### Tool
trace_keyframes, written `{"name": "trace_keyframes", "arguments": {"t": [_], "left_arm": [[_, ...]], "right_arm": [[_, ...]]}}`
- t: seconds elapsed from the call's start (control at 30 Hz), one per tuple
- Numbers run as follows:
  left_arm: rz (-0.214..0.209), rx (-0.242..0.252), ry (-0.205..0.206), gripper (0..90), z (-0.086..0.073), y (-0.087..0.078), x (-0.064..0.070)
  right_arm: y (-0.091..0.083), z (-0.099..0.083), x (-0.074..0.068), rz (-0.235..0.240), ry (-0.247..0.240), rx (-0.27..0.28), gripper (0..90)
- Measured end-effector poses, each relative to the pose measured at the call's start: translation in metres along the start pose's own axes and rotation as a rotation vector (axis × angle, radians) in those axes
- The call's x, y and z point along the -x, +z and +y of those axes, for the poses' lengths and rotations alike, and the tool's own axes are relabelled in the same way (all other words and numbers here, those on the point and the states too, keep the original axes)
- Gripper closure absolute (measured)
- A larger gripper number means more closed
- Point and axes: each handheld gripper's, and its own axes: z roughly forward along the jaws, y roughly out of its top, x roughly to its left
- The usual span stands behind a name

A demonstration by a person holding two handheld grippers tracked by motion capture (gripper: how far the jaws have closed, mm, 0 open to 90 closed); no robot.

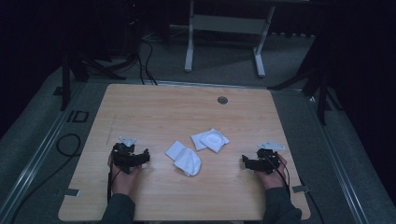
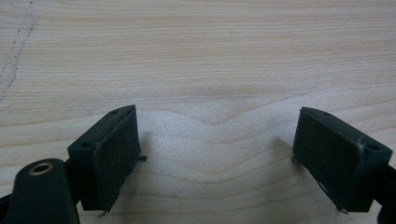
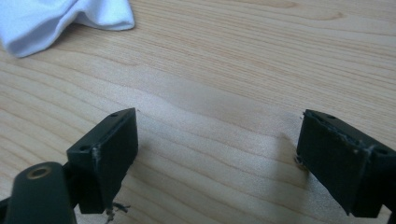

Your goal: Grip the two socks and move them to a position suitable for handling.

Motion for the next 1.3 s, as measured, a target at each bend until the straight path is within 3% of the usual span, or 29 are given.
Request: {"name": "trace_keyframes", "arguments": {"t": [0.4,0.53,0.7,0.9,0.97,1.03,1.2,1.3], "left_arm": [[0.000,0.001,0.000,14.6,0.000,0.000,0.000],[-0.001,0.001,0.002,14.6,0.000,0.000,0.000],[-0.001,0.001,0.001,14.6,0.000,0.000,0.000],[-0.001,0.001,0.002,14.6,0.000,0.000,0.000],[-0.002,0.001,0.002,14.6,0.000,0.000,0.000],[-0.002,0.001,0.001,14.6,0.000,0.000,0.000],[-0.007,0.001,0.006,14.6,0.000,0.000,0.000],[-0.007,0.001,0.006,14.6,0.000,0.000,0.000]], "right_arm": [[-0.001,0.000,-0.001,0.005,-0.002,0.001,14.0],[-0.001,0.000,-0.002,0.009,-0.007,0.008,19.3],[-0.005,0.001,-0.008,0.016,-0.016,0.001,34.6],[-0.007,0.001,-0.011,0.049,-0.048,-0.004,43.6],[-0.009,0.001,-0.013,0.054,-0.053,-0.004,53.8],[-0.010,0.001,-0.014,0.063,-0.053,-0.005,58.6],[-0.017,0.003,-0.020,0.078,-0.065,0.018,63.5],[-0.021,0.006,-0.031,0.076,-0.099,0.016,66.5]]}}
